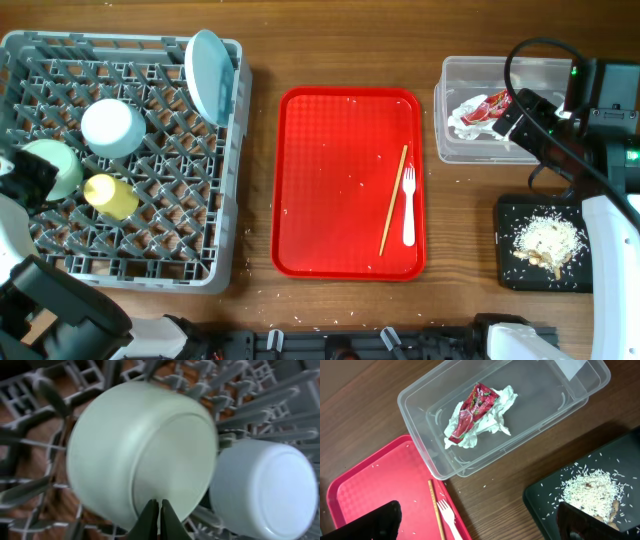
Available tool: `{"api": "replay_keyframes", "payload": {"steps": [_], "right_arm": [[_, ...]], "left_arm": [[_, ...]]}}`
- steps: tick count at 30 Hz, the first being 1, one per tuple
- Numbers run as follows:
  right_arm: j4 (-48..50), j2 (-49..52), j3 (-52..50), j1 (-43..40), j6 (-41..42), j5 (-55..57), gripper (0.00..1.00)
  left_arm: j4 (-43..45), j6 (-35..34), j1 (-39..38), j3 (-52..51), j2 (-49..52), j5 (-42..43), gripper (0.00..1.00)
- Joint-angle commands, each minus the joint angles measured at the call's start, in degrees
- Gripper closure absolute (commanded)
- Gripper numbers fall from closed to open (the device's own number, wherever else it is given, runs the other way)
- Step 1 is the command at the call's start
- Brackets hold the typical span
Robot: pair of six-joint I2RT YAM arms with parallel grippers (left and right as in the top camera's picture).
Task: Sort waste into correct bins and load items into the dishwasher rack
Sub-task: 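Release the green cup and move the left gripper toward the tray, then lower the left gripper onto the wooden chopstick and grasp it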
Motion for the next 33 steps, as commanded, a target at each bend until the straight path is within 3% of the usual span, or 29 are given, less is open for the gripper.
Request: {"api": "replay_keyframes", "payload": {"steps": [1,9,11,13,15,17,19,20,22,24,25,26,27,30,33], "right_arm": [[0.2,0.4,-0.2,-0.2,0.1,1.0,0.00],[0.2,0.4,-0.2,-0.2,0.1,1.0,0.00],[0.2,0.4,-0.2,-0.2,0.1,1.0,0.00],[0.2,0.4,-0.2,-0.2,0.1,1.0,0.00],[0.2,0.4,-0.2,-0.2,0.1,1.0,0.00],[0.2,0.4,-0.2,-0.2,0.1,1.0,0.00],[0.2,0.4,-0.2,-0.2,0.1,1.0,0.00],[0.2,0.4,-0.2,-0.2,0.1,1.0,0.00],[0.2,0.4,-0.2,-0.2,0.1,1.0,0.00],[0.2,0.4,-0.2,-0.2,0.1,1.0,0.00],[0.2,0.4,-0.2,-0.2,0.1,1.0,0.00],[0.2,0.4,-0.2,-0.2,0.1,1.0,0.00],[0.2,0.4,-0.2,-0.2,0.1,1.0,0.00],[0.2,0.4,-0.2,-0.2,0.1,1.0,0.00],[0.2,0.4,-0.2,-0.2,0.1,1.0,0.00]], "left_arm": [[-1.7,-7.3,1.6,0.0,-0.2,-4.1,0.96],[-1.1,-13.2,1.7,0.0,-12.3,-1.0,0.96],[-0.1,-15.3,1.6,0.0,-15.0,11.1,0.96],[3.0,-18.6,-0.2,0.0,-16.3,30.8,0.96],[3.7,-21.0,-3.7,0.0,-16.7,42.0,0.96],[0.5,-17.6,-11.9,0.0,-16.7,51.1,0.92],[-4.6,-13.9,-20.1,0.0,-16.7,51.6,0.91],[-7.3,-10.4,-27.9,0.0,-16.7,51.2,0.88],[-9.7,-9.9,-39.1,0.0,-16.7,43.8,0.88],[-12.1,-9.9,-51.1,0.0,-16.7,30.2,0.86],[-12.5,-9.9,-58.0,0.0,-16.6,22.3,0.66],[-12.4,-10.0,-62.3,0.0,-16.4,17.9,0.52],[-11.4,-10.0,-69.6,0.0,-15.8,12.7,0.25],[-7.7,-10.2,-86.2,0.0,-11.0,-6.6,0.38],[-5.4,-10.2,-90.4,0.0,-4.4,-9.2,0.45]]}}
